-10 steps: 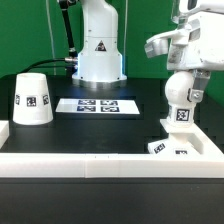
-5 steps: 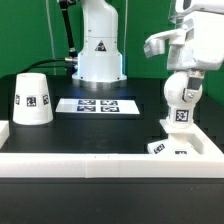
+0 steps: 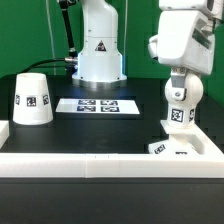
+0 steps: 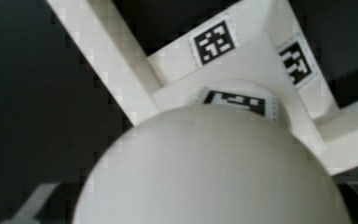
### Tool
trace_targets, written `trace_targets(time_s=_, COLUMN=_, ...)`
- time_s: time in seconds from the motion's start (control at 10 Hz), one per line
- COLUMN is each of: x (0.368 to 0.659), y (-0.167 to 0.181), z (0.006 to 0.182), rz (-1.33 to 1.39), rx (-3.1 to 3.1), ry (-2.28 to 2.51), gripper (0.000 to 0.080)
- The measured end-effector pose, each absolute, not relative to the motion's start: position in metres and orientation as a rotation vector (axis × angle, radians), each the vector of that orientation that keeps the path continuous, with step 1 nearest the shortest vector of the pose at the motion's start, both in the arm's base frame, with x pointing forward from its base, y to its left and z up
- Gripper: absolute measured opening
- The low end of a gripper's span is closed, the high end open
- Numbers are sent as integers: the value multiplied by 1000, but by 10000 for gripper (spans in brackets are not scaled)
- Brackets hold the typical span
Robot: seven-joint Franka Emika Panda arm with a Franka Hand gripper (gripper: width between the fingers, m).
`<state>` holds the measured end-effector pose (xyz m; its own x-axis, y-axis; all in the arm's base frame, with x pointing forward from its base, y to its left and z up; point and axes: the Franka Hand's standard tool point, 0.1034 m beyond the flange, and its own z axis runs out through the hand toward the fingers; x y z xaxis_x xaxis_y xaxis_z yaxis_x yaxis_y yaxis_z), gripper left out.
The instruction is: Assemble lamp
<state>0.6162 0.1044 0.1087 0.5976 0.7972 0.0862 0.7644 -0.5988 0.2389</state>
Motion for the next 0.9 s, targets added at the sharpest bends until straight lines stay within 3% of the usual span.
trace_targets(time_s=0.6, x=620, y=101, z=111, rz=339, rx=2889, ry=780, gripper=579)
trace_targets(time_s=0.9, x=618, y=101, z=110, rz=407, rx=3034, ry=272, gripper=579)
